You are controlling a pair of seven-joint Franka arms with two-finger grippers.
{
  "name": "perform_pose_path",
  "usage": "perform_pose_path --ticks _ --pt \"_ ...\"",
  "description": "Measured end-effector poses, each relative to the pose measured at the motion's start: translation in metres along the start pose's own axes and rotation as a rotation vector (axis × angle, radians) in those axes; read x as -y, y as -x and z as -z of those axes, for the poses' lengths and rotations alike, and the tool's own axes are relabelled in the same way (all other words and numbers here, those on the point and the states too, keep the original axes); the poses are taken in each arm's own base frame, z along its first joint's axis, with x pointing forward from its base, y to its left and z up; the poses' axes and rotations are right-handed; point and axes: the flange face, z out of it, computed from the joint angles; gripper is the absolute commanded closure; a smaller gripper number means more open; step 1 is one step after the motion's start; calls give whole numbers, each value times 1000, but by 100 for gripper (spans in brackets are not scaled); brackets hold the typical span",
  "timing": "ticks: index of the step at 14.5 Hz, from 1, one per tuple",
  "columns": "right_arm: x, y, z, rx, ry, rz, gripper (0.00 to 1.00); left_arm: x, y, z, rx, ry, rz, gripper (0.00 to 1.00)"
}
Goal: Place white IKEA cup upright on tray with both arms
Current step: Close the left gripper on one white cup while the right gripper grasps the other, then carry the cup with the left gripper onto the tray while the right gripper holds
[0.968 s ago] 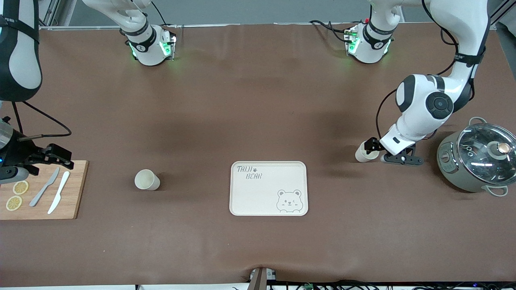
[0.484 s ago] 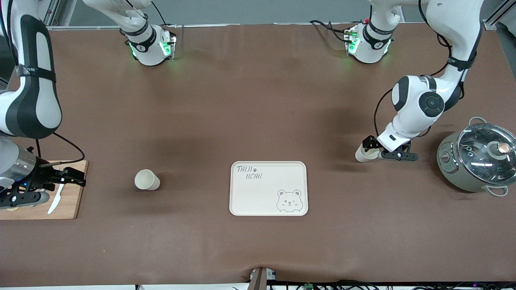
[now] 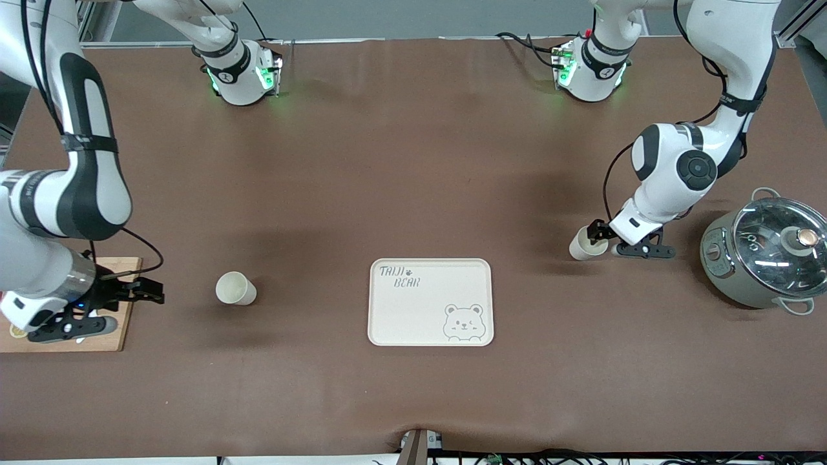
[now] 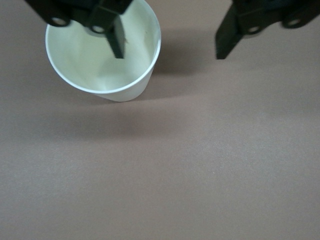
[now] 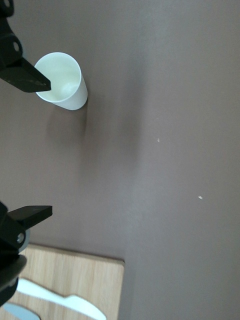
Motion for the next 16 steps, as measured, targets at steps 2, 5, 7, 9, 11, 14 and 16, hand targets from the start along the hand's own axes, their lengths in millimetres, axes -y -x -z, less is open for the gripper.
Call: perform_pose_path --ticks 2,5,7,9,11,14,16 --pt "12 3 -19 35 -7 -8 0 0 1 -5 8 1 0 100" --pt "31 4 -37 66 -10 -18 0 0 -2 -10 7 2 0 100" --pt "36 5 -45 79 -11 -15 0 -2 -9 -6 -9 3 5 100" --pt "37 5 -54 89 -12 -15 0 -7 -23 7 -44 7 48 100" --pt "37 5 -65 98 -12 -15 0 -21 -39 22 -57 12 89 100" --pt "38 5 -72 106 -13 -14 0 -58 -60 43 -24 17 135 100" --pt "38 5 -75 108 -13 -14 0 -93 -75 54 -28 25 175 100"
